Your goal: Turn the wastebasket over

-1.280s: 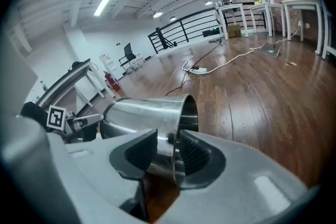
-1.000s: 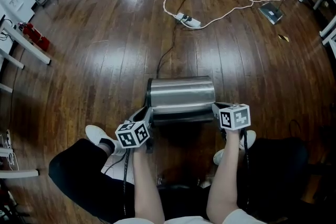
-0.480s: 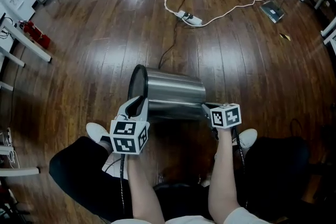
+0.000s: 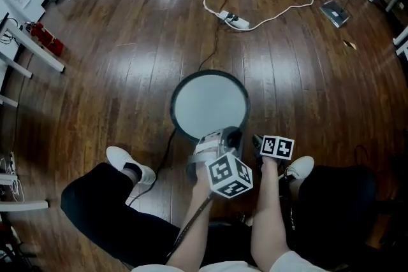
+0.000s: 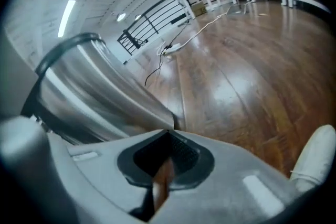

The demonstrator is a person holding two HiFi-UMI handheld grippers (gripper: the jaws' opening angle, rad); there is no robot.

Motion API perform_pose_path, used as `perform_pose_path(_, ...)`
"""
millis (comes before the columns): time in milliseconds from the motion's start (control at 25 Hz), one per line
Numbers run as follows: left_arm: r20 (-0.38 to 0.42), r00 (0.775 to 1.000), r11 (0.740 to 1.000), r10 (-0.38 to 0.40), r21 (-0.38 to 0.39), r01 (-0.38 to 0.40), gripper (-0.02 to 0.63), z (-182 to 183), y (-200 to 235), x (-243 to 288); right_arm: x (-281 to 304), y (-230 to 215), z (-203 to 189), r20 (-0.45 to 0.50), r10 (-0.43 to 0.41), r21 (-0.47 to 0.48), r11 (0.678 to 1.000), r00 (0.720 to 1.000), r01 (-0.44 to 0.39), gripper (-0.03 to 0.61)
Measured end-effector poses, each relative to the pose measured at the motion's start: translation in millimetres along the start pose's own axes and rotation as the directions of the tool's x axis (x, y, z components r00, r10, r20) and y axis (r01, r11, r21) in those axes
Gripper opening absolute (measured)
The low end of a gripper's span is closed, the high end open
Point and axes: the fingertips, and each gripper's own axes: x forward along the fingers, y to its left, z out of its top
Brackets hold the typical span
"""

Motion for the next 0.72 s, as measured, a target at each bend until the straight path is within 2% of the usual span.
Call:
perform_pose_path(40, -0.011, 1.000, 0.998, 0.022, 0.054, -0.021, 0.065, -5, -13, 8, -8, -5, 10, 0.034, -0.009, 0.014, 1.000, 0.999, 0.009, -0.009)
perform_pose_path(120, 0.002, 0.993, 0.979, 0.116, 0.167, -0.114, 0.075, -13, -22, 18, -19, -8, 24, 0.079, -0.022, 0.012, 1.000, 0.997, 0.021, -0.009)
perform_pose_path(160, 0.011, 0.991, 0.972, 0.135, 0.190, -0.135, 0.077, -15, -21, 20, -22, -6, 28, 0.095, -0.025, 0.003, 1.000, 0.995, 0.024, -0.009)
perform_pose_path(400, 0.024, 0.993, 0.975, 0.116, 0.188, -0.119, 0.080, -15, -20, 24, -33, 24, 42, 0.148, 0.033, -0.088, 0.996, 0.988, -0.020, -0.009)
perform_pose_path(480, 0.069, 0.993, 0.987, 0.093, 0.123, -0.101, 0.093, -10, -17, 22, -40, 39, 53, 0.200, 0.073, -0.134, 0.990, 0.977, -0.047, -0.009)
perform_pose_path(560, 0.152, 0.986, 0.997, 0.075, -0.048, -0.068, 0.126, -4, -8, 11, -53, 58, 65, 0.266, 0.127, -0.186, 0.979, 0.956, -0.078, -0.009)
perform_pose_path(640, 0.224, 0.969, 0.973, 0.101, -0.224, -0.049, 0.152, -3, 4, -7, -70, 82, 72, 0.323, 0.188, -0.248, 0.963, 0.927, -0.109, -0.009)
perform_pose_path(720, 0.263, 0.951, 0.943, 0.165, -0.325, -0.074, 0.153, -7, 16, -34, -93, 108, 72, 0.374, 0.247, -0.308, 0.942, 0.894, -0.131, -0.009)
